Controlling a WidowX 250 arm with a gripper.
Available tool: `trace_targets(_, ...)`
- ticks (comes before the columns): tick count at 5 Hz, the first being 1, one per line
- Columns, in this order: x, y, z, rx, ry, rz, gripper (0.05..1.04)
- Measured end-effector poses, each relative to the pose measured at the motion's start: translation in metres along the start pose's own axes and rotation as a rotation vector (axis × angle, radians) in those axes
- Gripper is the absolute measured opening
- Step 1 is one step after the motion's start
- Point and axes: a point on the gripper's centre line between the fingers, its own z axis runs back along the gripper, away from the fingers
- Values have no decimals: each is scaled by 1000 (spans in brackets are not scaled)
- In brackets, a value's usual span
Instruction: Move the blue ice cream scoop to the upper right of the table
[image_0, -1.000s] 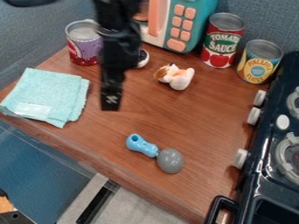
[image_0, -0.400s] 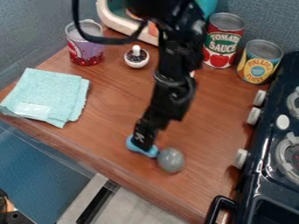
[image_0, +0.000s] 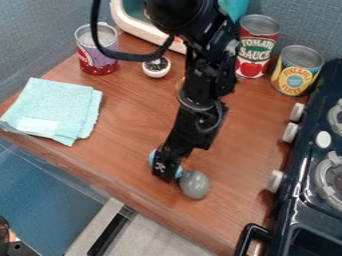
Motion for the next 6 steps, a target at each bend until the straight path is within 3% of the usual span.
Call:
trace_targets(1, 0, 2, -2, 3, 4, 2, 950)
trace_targets(3, -2, 6, -5, 47, 16, 17, 369)
trace_targets(4, -5, 7, -4, 44, 32, -18, 318)
trace_targets(5, -8, 16, 6, 28, 29, -252, 318)
trace_targets(6, -7, 41, 33, 66, 29, -455, 318)
